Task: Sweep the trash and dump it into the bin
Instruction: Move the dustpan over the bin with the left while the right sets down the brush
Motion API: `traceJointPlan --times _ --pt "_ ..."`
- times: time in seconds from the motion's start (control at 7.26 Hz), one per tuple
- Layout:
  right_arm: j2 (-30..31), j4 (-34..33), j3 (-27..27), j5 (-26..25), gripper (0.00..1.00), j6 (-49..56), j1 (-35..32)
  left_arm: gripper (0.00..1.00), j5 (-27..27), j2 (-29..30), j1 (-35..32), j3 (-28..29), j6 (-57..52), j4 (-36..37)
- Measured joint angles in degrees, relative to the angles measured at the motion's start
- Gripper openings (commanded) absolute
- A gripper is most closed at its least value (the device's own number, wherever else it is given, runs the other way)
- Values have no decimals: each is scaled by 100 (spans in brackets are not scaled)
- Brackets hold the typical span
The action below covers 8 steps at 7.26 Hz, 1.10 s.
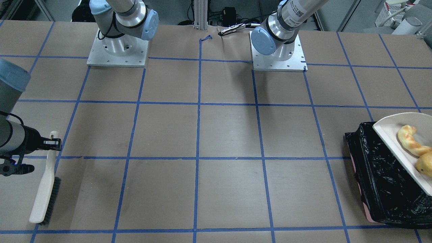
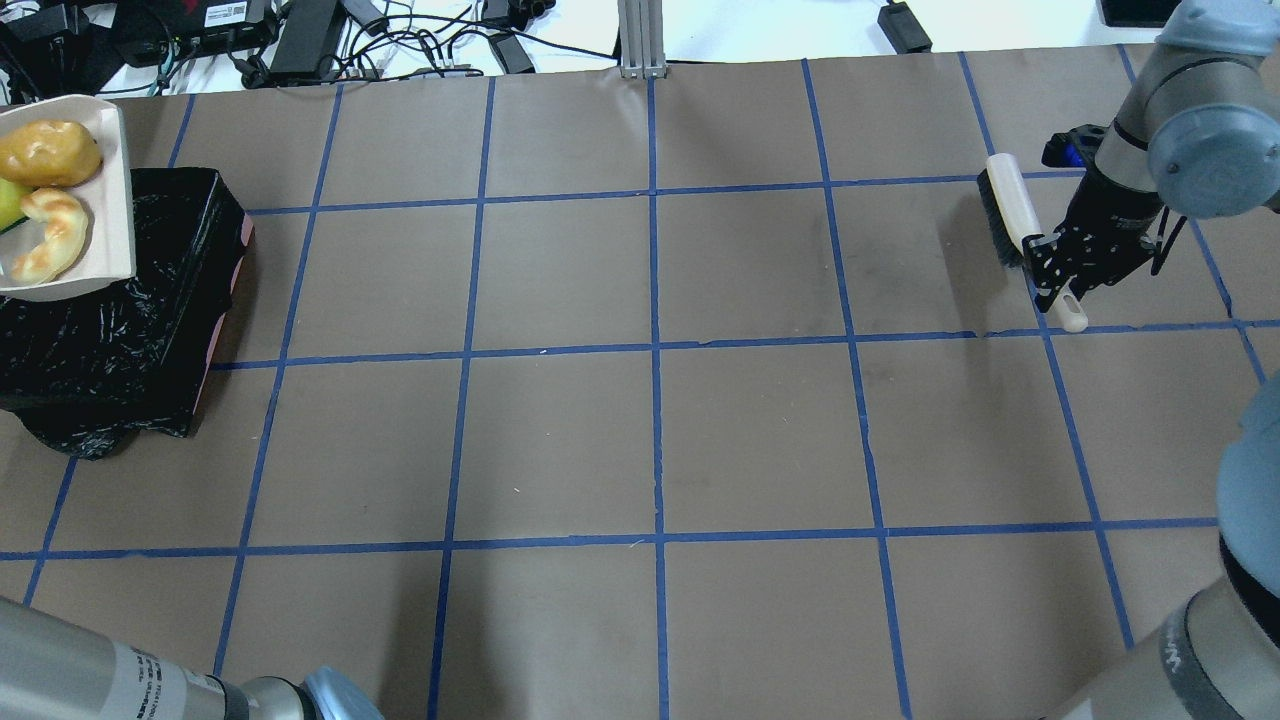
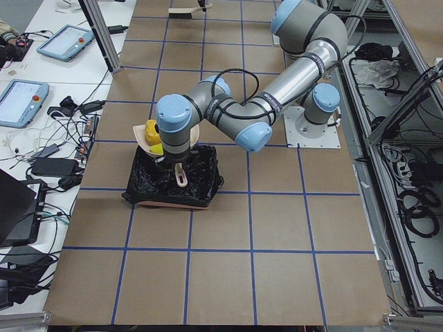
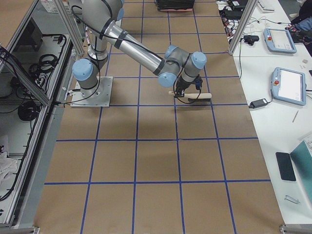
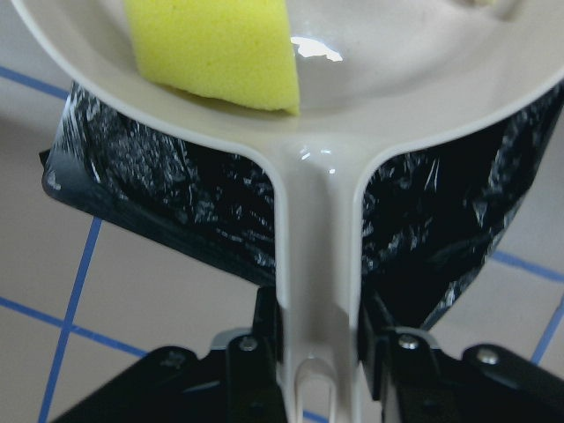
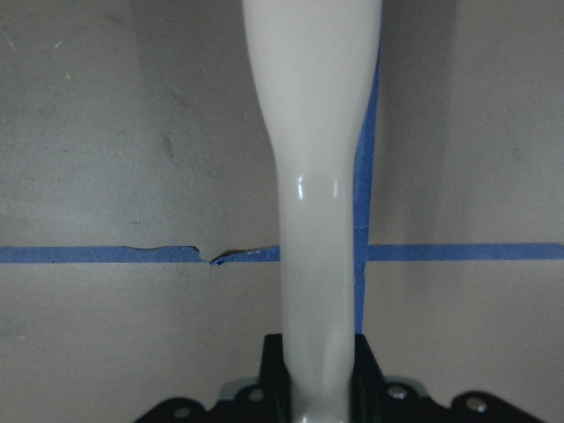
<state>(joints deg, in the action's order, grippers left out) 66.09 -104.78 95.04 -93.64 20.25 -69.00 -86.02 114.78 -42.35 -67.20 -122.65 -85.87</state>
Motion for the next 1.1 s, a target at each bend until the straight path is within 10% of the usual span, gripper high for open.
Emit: traceJointPlan --times 0.14,0.28,0.41,1.1 --pt "0 -12 37 -2 0 8 0 0 -133 60 95 52 -405 22" --pt "-3 -30 51 -8 63 5 0 0 -256 132 165 82 -720 96" --pt "-4 -61 55 -20 79 -15 0 0 -416 209 199 97 -997 220" --pt "161 -298 -88 -48 100 -95 -17 0 -1281 357 74 128 -1685 780"
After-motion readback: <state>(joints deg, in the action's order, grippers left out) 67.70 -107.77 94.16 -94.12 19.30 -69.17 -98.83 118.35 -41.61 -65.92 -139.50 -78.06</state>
